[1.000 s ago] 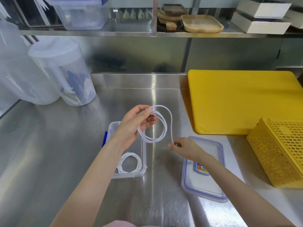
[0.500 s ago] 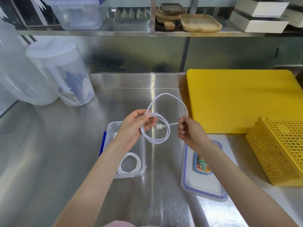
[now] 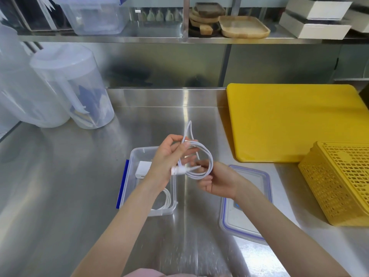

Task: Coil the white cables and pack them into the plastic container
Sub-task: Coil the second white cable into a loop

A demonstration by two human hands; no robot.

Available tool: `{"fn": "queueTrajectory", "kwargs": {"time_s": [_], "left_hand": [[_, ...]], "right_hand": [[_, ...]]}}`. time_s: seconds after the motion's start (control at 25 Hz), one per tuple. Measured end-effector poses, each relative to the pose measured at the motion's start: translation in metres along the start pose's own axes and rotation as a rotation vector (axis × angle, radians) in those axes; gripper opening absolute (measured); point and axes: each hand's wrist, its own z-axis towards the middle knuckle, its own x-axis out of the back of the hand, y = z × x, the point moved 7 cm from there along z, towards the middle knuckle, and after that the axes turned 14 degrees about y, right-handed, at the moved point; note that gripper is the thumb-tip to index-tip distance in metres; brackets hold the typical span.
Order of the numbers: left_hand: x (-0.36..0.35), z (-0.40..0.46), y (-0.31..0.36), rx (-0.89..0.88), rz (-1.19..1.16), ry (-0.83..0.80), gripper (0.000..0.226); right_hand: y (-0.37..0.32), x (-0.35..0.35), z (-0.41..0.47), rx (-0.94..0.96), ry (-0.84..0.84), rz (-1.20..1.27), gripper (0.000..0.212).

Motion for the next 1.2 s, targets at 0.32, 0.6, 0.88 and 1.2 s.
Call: {"fn": "queueTrajectory", "kwargs": {"time_s": [0.32,0.6,0.88,1.2], "left_hand": [[0.016,0.001,0.008,-0.181,0.059,0.217,0.009],[0.045,0.013,0.021,-0.238,0.267,0.338,0.017],[0.055,0.021,0.021,-0.218,0.278,0.372,0.013],[0.049,0.014,0.008,-0.071,0.296,0.262,0.011]], "right_hand": [[0.0,-0.004,-0.007,-0.009,0.019,-0.103,0.048],[-0.036,0.017,-0.007,0.539,0.419,-0.818,0.009],[-0.067,0.067,-0.011,0.84,0.781,-0.954,0.025],[-0.098,0.068,-0.03,0.926,0.811,-0.386,0.025]]}}
